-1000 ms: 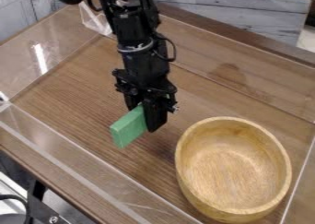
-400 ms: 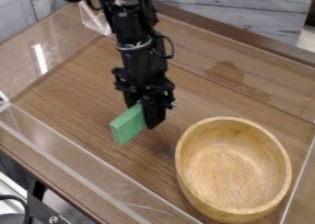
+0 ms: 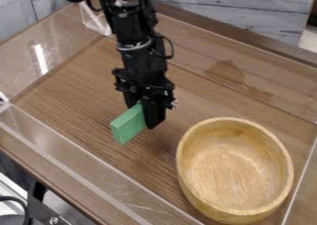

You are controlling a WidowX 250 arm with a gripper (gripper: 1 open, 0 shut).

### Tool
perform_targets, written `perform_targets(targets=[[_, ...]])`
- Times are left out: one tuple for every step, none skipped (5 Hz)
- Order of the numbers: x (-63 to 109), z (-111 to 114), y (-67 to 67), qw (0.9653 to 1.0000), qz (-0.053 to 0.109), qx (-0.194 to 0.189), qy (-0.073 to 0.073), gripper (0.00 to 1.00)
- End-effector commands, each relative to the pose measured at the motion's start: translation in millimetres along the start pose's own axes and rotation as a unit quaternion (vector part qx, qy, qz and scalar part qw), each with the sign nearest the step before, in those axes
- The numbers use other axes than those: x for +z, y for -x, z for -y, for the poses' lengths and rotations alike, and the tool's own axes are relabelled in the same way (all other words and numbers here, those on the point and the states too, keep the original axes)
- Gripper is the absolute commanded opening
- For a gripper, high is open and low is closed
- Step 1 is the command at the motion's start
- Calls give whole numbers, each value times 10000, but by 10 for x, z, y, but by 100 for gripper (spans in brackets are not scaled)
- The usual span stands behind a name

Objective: Remove the green block from inside the brown bowl and put it on the table

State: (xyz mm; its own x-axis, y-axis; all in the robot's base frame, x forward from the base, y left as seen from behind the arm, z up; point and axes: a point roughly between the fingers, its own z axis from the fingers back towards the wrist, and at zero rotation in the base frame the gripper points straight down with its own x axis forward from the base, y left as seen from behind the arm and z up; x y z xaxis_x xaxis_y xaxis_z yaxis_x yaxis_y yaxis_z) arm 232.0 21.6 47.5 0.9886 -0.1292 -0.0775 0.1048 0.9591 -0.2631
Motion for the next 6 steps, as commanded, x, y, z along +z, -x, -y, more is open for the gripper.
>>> perform_targets(targets=[[142,-55,-131,9995,297,-9,-101,0],[136,-78,-145,9995,294,7,-95,0],[133,-99,-158,9995,288,24,-87,0],[130,-118,-170,9996,286,39,-81,0],[134,-134,-180,9996,279,57,-71,0],[138,-149,-189,9996,274,73,-61,0]])
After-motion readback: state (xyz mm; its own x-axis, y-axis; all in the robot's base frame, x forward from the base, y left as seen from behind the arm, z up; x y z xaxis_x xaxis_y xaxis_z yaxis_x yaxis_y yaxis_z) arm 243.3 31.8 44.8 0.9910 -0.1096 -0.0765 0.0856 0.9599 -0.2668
